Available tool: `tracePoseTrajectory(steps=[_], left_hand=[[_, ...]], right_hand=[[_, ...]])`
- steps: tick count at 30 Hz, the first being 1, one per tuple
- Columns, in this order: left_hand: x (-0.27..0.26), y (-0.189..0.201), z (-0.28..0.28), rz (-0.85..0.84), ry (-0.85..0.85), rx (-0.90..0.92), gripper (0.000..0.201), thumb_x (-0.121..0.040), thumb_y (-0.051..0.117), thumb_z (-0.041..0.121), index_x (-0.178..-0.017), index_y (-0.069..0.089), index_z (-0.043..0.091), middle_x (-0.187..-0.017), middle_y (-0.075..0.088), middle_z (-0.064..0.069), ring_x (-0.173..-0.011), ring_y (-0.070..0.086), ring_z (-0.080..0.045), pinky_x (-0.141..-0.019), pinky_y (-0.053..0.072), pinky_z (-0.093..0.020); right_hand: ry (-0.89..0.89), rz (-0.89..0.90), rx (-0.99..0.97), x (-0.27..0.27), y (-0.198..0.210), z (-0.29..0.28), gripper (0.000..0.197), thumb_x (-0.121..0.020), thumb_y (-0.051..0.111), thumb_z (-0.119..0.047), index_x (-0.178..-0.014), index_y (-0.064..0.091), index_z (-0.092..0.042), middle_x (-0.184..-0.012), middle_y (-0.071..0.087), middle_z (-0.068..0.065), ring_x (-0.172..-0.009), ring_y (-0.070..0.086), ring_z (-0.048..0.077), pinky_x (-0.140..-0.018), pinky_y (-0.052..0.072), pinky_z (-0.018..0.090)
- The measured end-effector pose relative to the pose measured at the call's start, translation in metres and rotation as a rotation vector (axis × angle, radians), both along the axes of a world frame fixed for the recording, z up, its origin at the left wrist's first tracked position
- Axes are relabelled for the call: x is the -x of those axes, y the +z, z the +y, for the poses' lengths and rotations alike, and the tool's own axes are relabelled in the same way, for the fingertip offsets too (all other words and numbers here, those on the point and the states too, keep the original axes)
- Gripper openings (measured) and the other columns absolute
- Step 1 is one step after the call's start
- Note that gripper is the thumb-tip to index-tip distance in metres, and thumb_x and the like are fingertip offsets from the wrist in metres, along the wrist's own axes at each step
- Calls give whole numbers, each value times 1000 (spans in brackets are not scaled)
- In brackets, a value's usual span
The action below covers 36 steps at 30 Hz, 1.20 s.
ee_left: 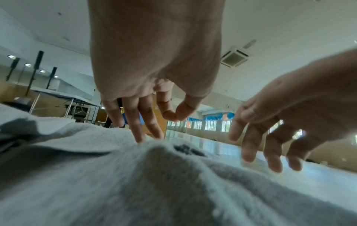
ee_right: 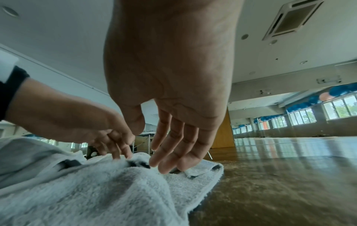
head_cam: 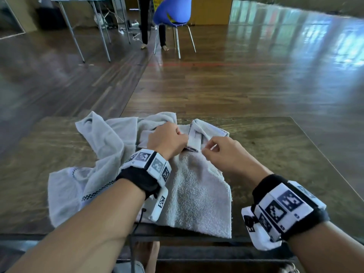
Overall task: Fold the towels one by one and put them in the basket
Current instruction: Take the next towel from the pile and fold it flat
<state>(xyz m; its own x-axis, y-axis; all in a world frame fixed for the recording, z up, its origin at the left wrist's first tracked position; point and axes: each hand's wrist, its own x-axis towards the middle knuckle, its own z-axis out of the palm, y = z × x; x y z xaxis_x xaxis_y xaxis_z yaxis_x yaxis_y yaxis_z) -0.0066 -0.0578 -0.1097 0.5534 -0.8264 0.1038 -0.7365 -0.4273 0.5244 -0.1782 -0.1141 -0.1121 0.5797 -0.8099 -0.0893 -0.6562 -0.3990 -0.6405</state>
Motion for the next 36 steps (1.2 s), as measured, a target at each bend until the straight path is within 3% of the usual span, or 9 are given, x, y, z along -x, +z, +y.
tracePoseTrajectory(steps=[8, 13, 15, 18, 22, 27, 30, 33, 36], left_hand=[[2, -19, 0, -121, -133, -149, 16, -82, 56, 17, -70, 63, 9, -72, 64, -6, -75, 62, -27, -77, 53, -43], [20, 1, -1, 95, -260, 248, 21, -94, 55, 25, -75, 58, 17, -68, 64, 3, -60, 60, -13, -51, 44, -27], [37, 8, 2, 189, -406, 345, 19, -98, 56, 27, -86, 62, 14, -74, 66, 5, -61, 60, -5, -54, 47, -22], [52, 13, 5, 455, -513, 423, 18, -96, 57, 12, -111, 67, 16, -88, 72, 1, -74, 69, -11, -66, 57, -27], [55, 19, 7, 770, -568, 360, 37, -87, 41, -13, -106, 67, 4, -92, 72, -15, -86, 70, -28, -78, 61, -36], [57, 24, 2, 339, -482, 456, 13, -91, 53, 13, -98, 62, 18, -90, 68, 4, -81, 64, -4, -67, 54, -18], [60, 29, -5, 210, -473, 425, 28, -92, 59, 16, -119, 57, 23, -113, 57, 0, -100, 54, -1, -82, 47, -14], [71, 35, -11, 205, -539, 367, 40, -90, 63, 16, -127, 58, 31, -117, 54, -3, -99, 56, -11, -88, 49, -27], [79, 41, -13, 112, -607, 324, 22, -89, 68, 18, -109, 70, 27, -103, 64, -2, -85, 60, -13, -79, 52, -31]], right_hand=[[-15, 29, -8, 8, -2, -6, 19, -86, 55, -47, -89, 62, -30, -92, 69, -3, -76, 68, 20, -71, 58, 39], [-61, -133, -87, -8, 3, -8, 42, -93, 47, -55, -94, 69, -19, -91, 75, 5, -81, 71, 27, -80, 58, 41], [-101, -305, -234, -13, 8, -9, 57, -89, 40, -68, -93, 73, -22, -93, 78, 3, -79, 72, 23, -70, 55, 32], [-143, -470, -384, -9, 15, -8, 48, -87, 44, -73, -94, 75, -37, -92, 78, -12, -75, 72, 3, -59, 51, 21], [-237, -712, -475, 3, 19, -10, 31, -100, 54, -46, -95, 77, -25, -84, 78, -6, -69, 71, 6, -60, 52, 25], [-288, -891, -444, 32, 20, -11, 40, -99, 38, -9, -100, 77, -11, -105, 78, 11, -96, 68, 22, -82, 53, 37], [-252, -917, -459, 47, 17, -8, 47, -95, 30, -5, -106, 75, -9, -112, 75, 16, -106, 68, 26, -93, 52, 41], [-231, -875, -460, 55, 14, -4, 46, -98, 31, -3, -110, 75, -6, -111, 74, 21, -102, 69, 31, -86, 56, 42], [-206, -839, -438, 61, 14, -3, 42, -103, 42, -8, -88, 80, -16, -91, 77, 8, -81, 70, 14, -75, 57, 35]])
